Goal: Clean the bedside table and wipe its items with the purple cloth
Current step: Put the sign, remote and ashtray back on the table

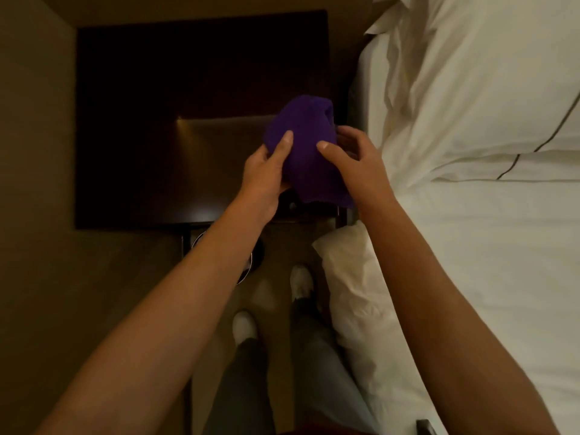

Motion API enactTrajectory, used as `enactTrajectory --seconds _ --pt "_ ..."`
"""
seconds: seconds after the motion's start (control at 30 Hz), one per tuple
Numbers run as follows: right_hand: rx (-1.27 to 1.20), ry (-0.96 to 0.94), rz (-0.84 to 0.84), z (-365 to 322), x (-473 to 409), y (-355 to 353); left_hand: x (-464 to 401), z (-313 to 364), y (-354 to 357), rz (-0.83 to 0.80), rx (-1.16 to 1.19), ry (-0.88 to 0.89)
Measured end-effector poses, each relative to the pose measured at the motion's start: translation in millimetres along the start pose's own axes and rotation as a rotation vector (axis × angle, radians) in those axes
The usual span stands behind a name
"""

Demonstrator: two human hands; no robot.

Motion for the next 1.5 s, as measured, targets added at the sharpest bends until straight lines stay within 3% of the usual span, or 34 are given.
enactTrajectory --seconds 0.17,0.3,0.47,0.67,0.93,1.2,1.5 --pt "-0.159 0.187 -0.111 44 -16 13 -28 -5 -8 0.048 -0.01 -0.005" --pt "-0.188 0.142 0.013 62 -32 21 -51 -14 -11 0.071 -0.081 -0.041" --pt "0.086 0.116 0.142 76 -46 18 -68 -28 -14 0.053 -0.247 -0.057" --pt "0.408 0.092 0.146 84 -46 16 -79 -22 -14 0.161 -0.777 0.077" --pt "0.644 0.101 0.145 80 -50 15 -78 -19 -17 0.201 -0.966 0.129" --pt "0.511 -0.055 0.275 50 -20 7 -32 9 -2 0.233 -1.17 0.492" --pt "0.257 -0.277 0.556 29 95 -13 58 3 24 -0.012 -1.146 0.749"
Point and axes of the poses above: each hand's wrist, its own x-axis away from the middle knuckle, its own y-axis out of the palm, z = x × y, the point moved 5 cm from there along -x, towards the middle knuckle, and after that the axes turned 6 degrees about -z, right-handed, at the moved point
